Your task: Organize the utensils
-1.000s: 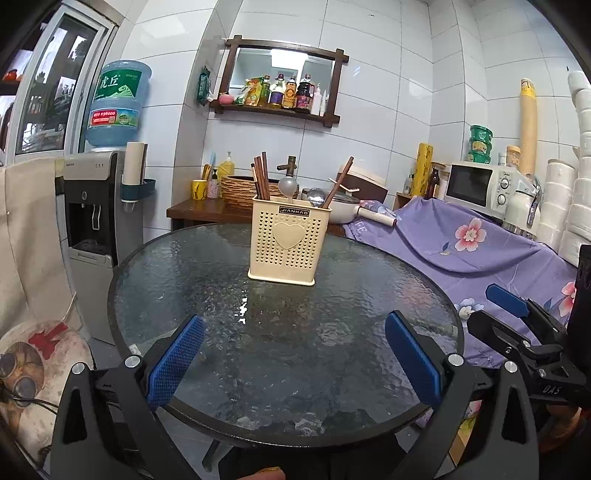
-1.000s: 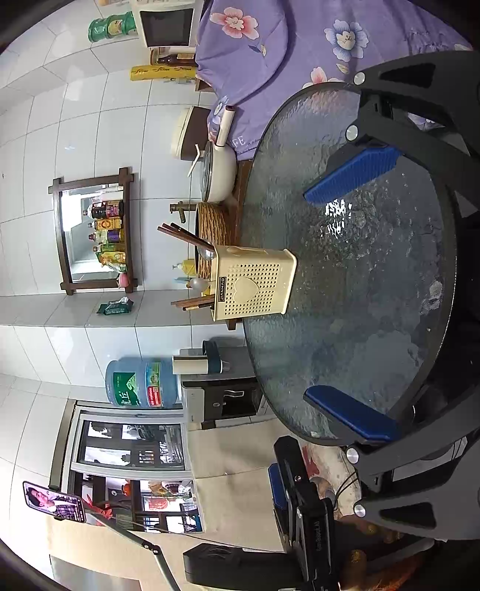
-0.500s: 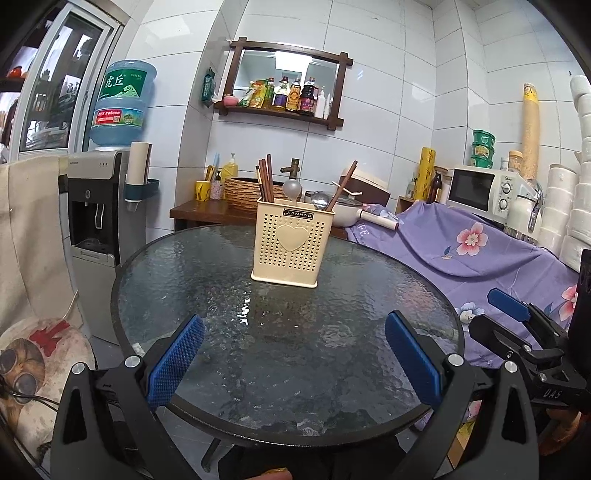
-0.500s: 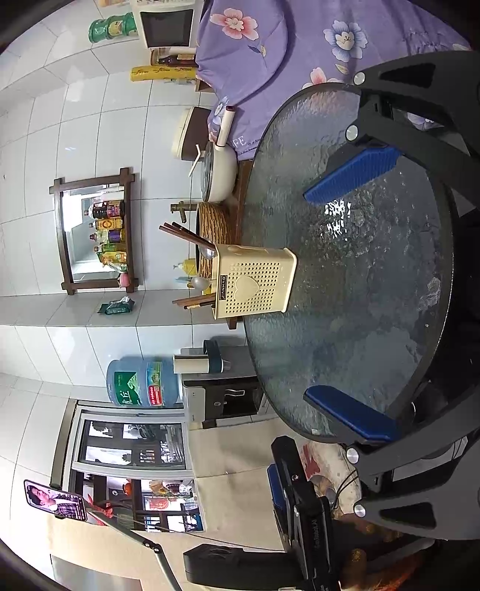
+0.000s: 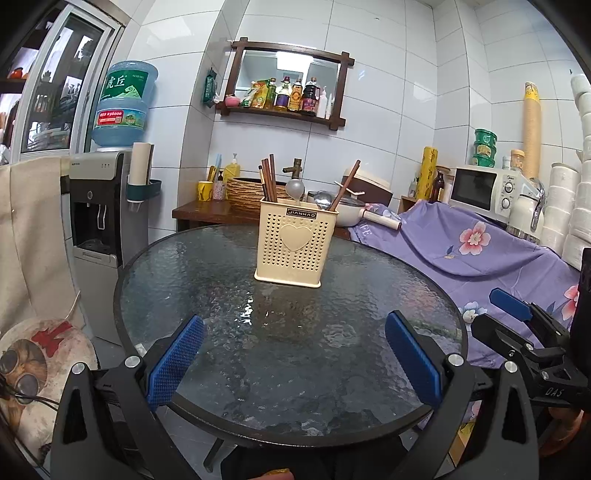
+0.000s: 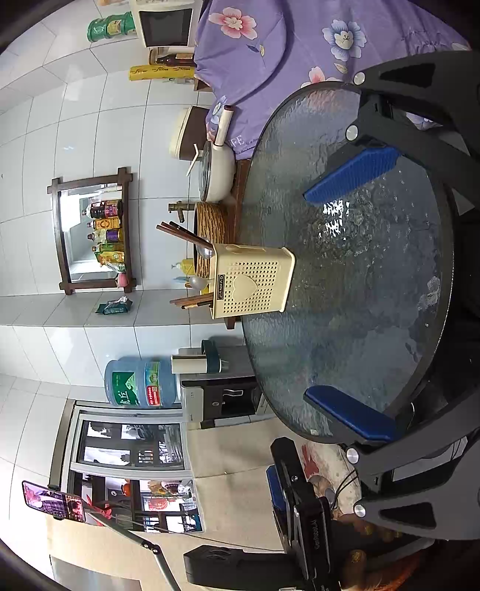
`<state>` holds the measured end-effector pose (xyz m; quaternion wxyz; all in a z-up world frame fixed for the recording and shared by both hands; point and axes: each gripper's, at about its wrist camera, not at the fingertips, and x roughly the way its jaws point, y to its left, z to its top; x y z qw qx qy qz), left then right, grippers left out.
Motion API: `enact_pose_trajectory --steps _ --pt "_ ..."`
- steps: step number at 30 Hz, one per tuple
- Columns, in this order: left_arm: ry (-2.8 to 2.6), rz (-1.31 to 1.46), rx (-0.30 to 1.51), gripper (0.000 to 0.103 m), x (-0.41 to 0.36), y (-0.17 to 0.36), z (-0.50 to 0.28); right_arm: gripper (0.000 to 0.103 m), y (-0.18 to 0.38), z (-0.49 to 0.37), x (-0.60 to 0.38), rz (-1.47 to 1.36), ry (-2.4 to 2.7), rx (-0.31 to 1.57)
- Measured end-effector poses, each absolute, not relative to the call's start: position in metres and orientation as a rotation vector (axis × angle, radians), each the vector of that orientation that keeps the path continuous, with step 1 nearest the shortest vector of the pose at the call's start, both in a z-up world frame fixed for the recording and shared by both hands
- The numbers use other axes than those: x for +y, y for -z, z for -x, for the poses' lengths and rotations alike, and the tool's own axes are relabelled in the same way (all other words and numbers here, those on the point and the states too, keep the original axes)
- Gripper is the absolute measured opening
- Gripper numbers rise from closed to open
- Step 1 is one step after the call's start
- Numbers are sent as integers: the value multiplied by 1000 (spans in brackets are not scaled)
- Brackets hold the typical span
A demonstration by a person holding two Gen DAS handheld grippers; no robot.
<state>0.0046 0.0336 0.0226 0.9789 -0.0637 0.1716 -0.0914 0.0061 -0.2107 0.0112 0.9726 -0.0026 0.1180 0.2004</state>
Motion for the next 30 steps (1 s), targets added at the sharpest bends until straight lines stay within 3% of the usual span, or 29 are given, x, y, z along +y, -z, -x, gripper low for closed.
enact_pose_trajectory --steps 30 --pt "190 138 360 97 37 -23 -10 97 -7 -12 -205 10 -403 256"
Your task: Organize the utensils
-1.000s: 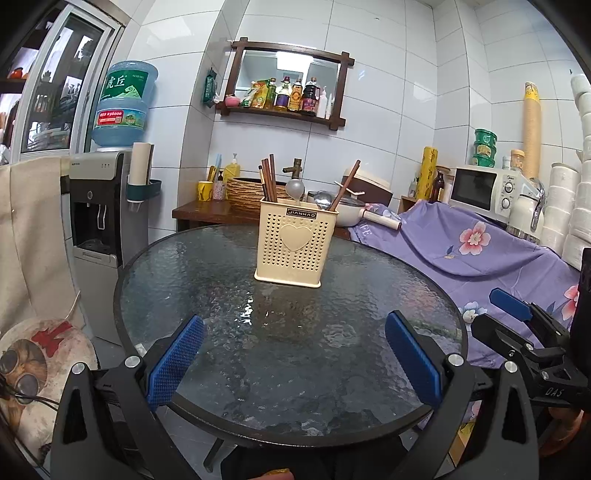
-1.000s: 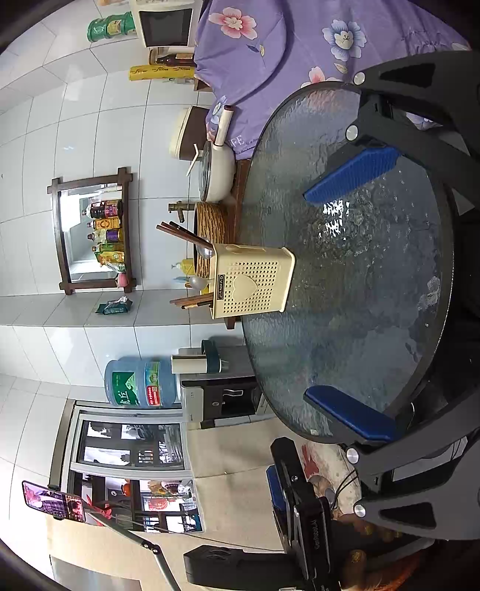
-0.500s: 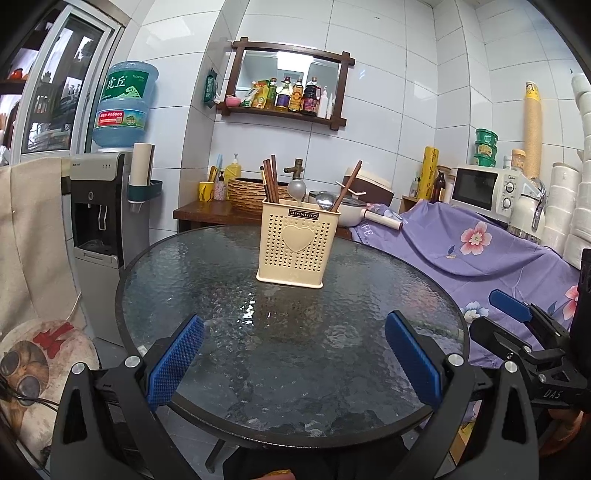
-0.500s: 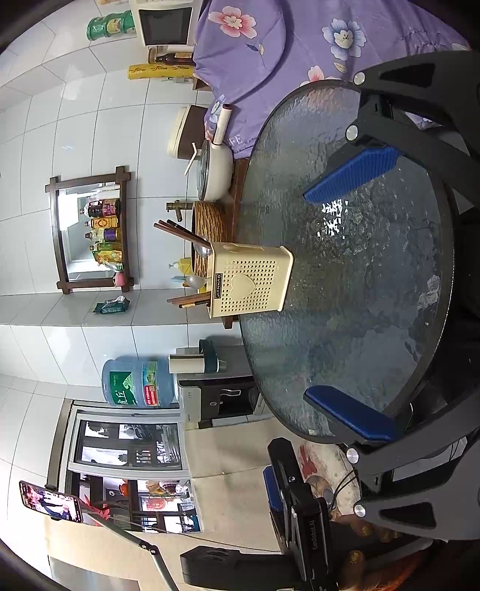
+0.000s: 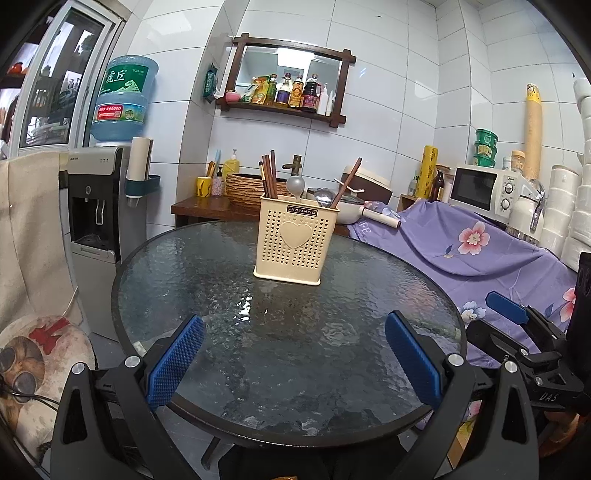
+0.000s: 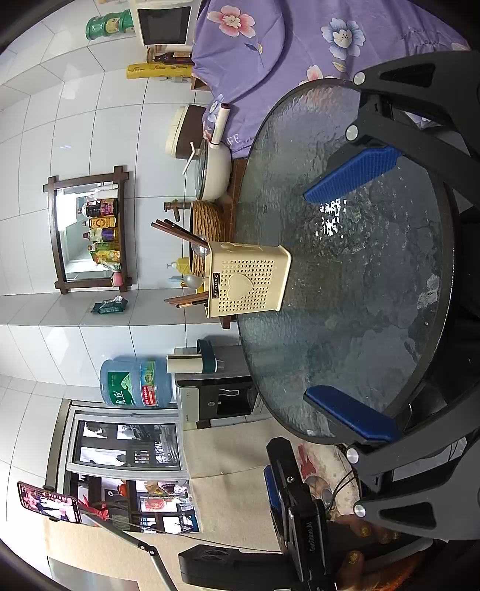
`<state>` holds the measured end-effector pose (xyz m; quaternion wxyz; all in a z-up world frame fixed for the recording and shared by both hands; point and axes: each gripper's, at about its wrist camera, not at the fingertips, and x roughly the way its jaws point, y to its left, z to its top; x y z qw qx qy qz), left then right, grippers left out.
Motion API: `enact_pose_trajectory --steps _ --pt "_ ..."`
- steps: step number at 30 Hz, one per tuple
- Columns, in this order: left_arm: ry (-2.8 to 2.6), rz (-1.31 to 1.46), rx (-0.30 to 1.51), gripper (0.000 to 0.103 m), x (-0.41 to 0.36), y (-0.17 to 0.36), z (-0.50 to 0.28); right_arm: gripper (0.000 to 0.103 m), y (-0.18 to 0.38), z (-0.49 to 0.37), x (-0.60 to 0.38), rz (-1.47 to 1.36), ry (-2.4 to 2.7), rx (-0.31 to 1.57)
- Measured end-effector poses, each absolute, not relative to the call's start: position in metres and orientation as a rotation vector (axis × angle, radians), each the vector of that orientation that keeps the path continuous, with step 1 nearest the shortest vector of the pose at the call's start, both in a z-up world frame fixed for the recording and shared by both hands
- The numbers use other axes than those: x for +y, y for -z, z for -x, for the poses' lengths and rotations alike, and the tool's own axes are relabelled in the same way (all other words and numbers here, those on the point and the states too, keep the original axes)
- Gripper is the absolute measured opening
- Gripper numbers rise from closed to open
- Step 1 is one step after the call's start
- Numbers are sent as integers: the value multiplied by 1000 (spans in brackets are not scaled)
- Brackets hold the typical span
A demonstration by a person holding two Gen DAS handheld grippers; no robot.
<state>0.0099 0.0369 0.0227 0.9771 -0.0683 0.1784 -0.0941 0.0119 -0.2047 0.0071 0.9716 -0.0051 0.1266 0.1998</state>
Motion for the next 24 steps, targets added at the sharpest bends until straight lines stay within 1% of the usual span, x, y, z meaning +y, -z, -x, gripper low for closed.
enact_pose_trajectory --steps 24 --pt "166 112 380 97 33 -19 -14 97 -3 -14 -204 7 -397 264"
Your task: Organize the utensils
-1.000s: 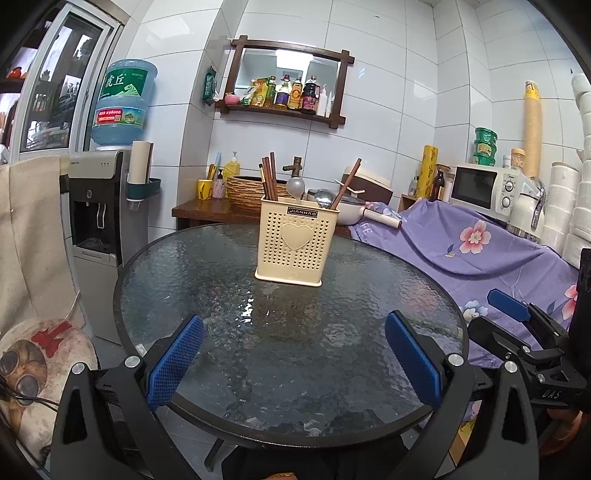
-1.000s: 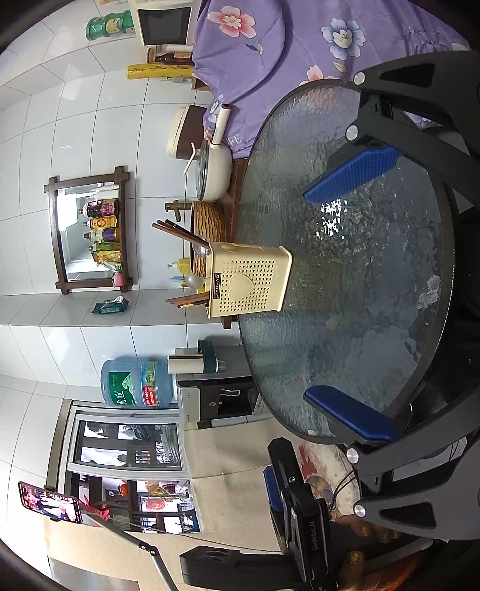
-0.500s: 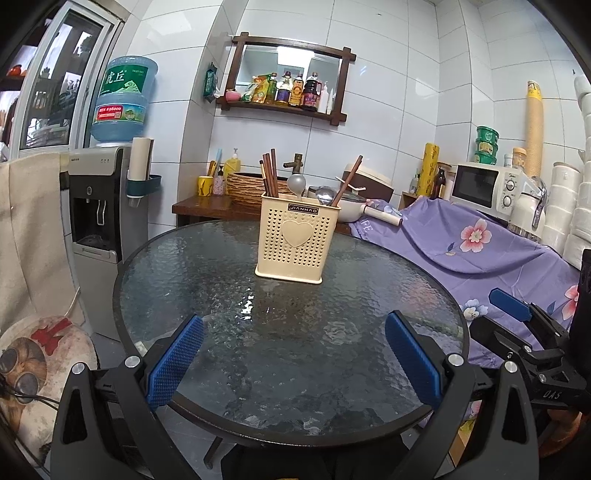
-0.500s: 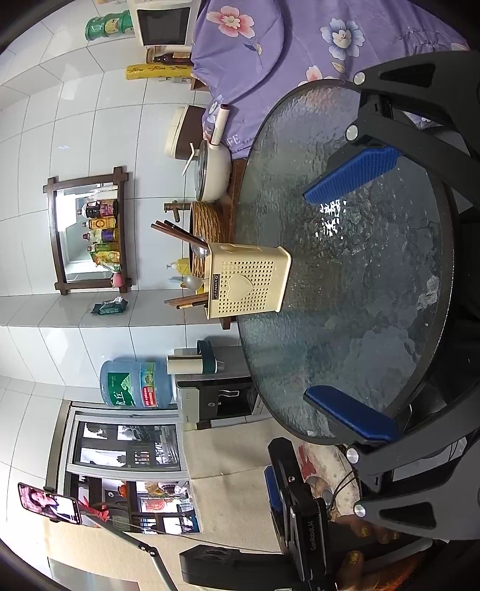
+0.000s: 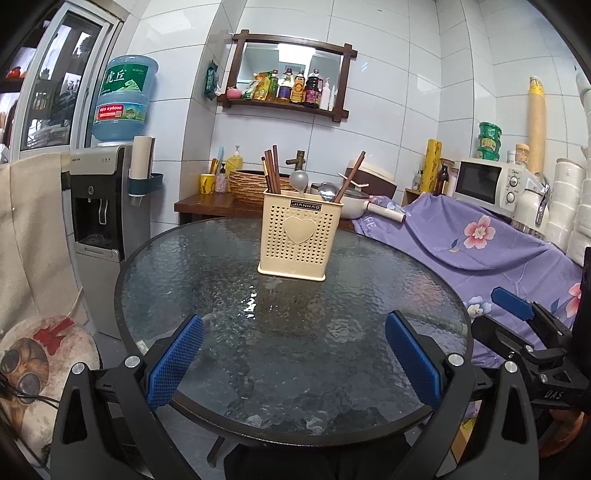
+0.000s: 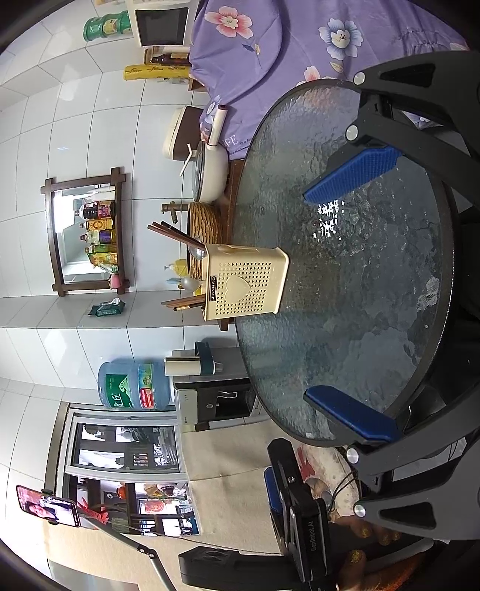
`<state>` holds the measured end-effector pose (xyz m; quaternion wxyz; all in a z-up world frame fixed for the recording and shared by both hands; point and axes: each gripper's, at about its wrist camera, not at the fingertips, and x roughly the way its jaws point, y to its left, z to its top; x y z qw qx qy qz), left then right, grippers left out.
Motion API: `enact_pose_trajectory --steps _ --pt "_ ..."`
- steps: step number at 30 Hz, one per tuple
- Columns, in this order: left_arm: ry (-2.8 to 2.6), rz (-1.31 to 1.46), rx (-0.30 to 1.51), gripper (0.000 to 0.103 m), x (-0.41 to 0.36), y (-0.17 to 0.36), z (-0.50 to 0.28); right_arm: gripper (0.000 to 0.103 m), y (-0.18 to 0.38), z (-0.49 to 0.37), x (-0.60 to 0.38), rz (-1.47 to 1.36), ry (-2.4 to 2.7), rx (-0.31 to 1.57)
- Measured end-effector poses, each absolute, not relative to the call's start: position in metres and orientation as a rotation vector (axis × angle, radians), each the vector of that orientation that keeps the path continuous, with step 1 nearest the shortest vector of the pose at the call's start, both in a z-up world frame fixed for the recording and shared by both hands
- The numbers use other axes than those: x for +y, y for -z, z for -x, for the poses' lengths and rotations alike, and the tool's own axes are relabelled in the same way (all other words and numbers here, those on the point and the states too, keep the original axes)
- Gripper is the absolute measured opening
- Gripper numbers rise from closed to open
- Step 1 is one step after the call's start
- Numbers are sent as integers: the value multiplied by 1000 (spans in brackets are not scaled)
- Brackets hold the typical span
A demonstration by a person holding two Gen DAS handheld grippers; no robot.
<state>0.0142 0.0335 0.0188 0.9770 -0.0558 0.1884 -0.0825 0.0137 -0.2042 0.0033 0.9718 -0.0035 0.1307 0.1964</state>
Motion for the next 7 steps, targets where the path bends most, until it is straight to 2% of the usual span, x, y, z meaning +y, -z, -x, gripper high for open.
enact_pose_trajectory --steps 7 --pt "157 98 391 97 31 -17 -15 97 -3 -15 -204 8 -395 266"
